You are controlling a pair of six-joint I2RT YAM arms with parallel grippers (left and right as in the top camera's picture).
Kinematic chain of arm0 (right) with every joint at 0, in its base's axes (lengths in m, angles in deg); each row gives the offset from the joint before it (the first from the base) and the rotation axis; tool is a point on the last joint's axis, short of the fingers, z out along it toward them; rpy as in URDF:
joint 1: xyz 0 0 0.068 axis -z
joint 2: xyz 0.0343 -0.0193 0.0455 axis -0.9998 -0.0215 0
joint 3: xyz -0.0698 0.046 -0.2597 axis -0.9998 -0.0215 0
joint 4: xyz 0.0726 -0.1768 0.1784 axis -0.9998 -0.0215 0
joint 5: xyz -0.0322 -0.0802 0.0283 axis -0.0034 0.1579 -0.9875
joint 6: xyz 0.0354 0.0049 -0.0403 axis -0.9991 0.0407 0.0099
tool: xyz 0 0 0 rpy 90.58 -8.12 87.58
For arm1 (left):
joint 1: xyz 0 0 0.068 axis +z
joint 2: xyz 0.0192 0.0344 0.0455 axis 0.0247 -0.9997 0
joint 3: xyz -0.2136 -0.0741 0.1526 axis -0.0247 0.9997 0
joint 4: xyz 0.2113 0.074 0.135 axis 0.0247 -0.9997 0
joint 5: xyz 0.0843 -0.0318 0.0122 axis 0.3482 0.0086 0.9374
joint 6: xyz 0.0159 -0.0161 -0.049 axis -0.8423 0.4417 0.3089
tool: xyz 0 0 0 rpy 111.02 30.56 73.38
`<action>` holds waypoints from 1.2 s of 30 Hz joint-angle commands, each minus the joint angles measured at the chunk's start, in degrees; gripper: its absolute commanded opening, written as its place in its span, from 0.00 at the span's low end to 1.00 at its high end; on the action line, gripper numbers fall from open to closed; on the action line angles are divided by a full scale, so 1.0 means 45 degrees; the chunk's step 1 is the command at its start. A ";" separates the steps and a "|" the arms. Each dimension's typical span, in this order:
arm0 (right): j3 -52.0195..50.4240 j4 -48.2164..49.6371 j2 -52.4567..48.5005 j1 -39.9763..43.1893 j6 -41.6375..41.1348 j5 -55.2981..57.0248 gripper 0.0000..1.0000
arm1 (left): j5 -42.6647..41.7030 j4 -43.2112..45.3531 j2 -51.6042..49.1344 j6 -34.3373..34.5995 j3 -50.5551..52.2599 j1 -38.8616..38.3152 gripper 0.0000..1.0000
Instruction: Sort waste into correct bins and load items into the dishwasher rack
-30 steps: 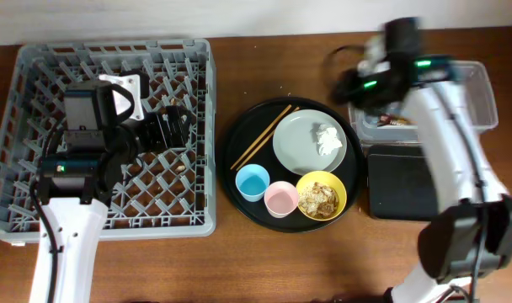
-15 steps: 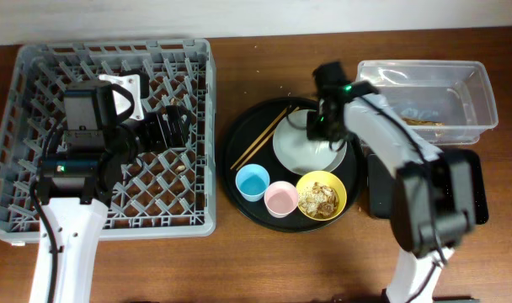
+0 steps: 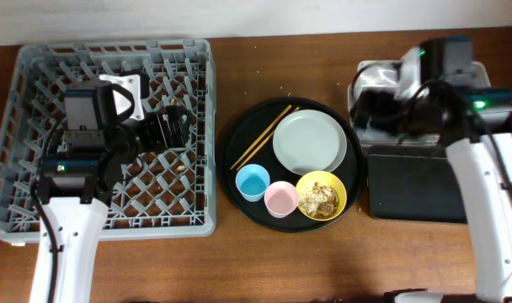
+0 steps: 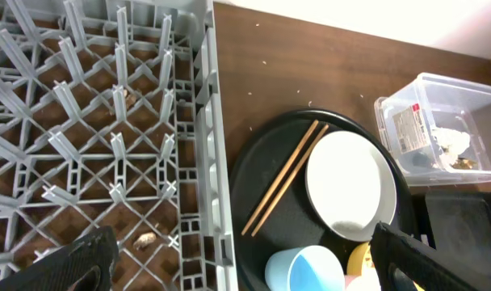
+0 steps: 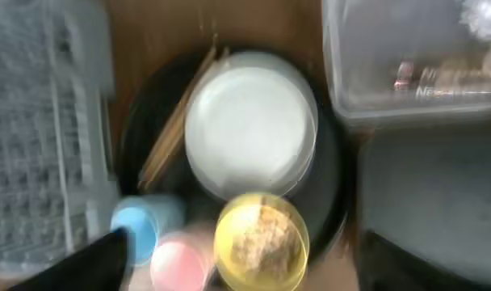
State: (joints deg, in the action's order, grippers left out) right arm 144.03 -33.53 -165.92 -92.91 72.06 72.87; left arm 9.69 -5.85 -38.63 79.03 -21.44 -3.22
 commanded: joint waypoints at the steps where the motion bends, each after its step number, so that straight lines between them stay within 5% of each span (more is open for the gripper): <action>1: -0.1098 -0.0476 -0.0481 -0.2098 0.0155 0.0034 0.63 | -0.0180 0.0019 0.0005 -0.0126 -0.0180 0.0024 0.99; 4: -0.3172 0.0874 -0.0491 -0.4031 0.0126 0.0379 0.45 | -0.0180 0.0019 0.0005 -0.0121 -0.0180 0.0024 0.99; 16: -0.8131 0.5484 -0.0636 -0.5032 0.0729 0.0656 0.35 | -0.0525 -0.0277 0.0005 -0.0117 -0.0180 0.0024 0.99; 24: -0.8136 0.5853 -0.1224 -0.5314 0.1399 -0.0340 0.35 | -0.1005 -0.1010 0.0005 -0.0117 -0.0160 0.0024 0.99; 27: -0.7985 0.5965 -0.1418 -0.5328 0.1389 -0.0437 0.05 | -0.0937 -0.1146 0.0005 -0.0121 -0.0160 0.0024 0.99; 31: -0.6606 0.4600 -0.0510 -0.5314 0.1389 -0.0442 0.04 | -0.1146 -0.1054 0.0010 0.0748 -0.0175 0.0126 0.99; 33: -0.5421 0.3701 -0.0024 -0.4935 0.1394 -0.0937 0.04 | -0.3876 -0.0612 0.0010 0.1093 -0.0175 0.1151 0.99; 34: -0.4449 0.3458 0.0369 -0.4405 0.1715 -0.2108 0.04 | -0.6883 -0.0112 0.0005 0.1088 -0.0175 0.2055 0.99; 36: -0.2147 0.3954 0.0665 -0.3366 0.4784 -0.7844 0.04 | -1.1987 0.0588 -0.0083 0.1083 -0.0170 0.2997 0.97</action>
State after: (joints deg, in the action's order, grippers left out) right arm 127.42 -16.87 -164.81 -110.55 82.44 59.56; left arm -20.17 -4.25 -38.74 83.56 -21.44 8.32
